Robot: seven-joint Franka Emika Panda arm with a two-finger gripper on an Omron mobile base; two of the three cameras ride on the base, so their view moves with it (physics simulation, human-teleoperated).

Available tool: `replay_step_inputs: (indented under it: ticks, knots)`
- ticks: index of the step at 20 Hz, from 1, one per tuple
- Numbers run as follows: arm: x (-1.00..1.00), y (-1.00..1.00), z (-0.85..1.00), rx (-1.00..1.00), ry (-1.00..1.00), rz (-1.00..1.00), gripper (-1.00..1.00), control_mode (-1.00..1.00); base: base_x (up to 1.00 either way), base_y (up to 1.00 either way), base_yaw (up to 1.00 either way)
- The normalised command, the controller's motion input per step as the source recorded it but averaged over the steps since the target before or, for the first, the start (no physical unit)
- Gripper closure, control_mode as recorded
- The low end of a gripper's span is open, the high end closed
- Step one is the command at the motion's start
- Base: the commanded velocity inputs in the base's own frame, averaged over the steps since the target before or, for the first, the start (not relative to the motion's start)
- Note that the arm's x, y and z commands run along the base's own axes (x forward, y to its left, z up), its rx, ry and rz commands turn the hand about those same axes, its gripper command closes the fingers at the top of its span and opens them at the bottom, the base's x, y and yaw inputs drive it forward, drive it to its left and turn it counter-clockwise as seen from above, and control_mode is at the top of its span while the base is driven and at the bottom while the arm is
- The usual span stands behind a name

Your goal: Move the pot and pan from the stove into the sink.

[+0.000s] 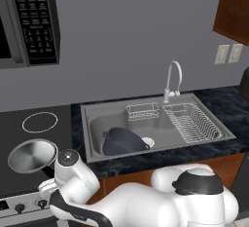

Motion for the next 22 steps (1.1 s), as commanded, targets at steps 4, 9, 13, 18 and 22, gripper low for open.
replay_step_inputs:
  ticks: [4, 9, 13, 18, 22]
  knots:
    - [0.00, 0.00, 0.00, 0.00, 0.00, 0.00, 1.00, -1.00, 0.00, 0.00, 0.00]
    - [0.00, 0.00, 0.00, 0.00, 0.00, 0.00, 1.00, -1.00, 0.00, 0.00, 0.00]
    - [0.00, 0.00, 0.00, 0.00, 0.00, 0.00, 1.00, -1.00, 0.00, 0.00, 0.00]
    - [0.00, 0.00, 0.03, 0.00, 0.00, 0.00, 1.00, -1.00, 0.00, 0.00, 0.00]
    - [-0.04, 0.00, 0.36, 0.00, 0.00, 0.00, 1.00, -1.00, 0.00, 0.00, 0.00]
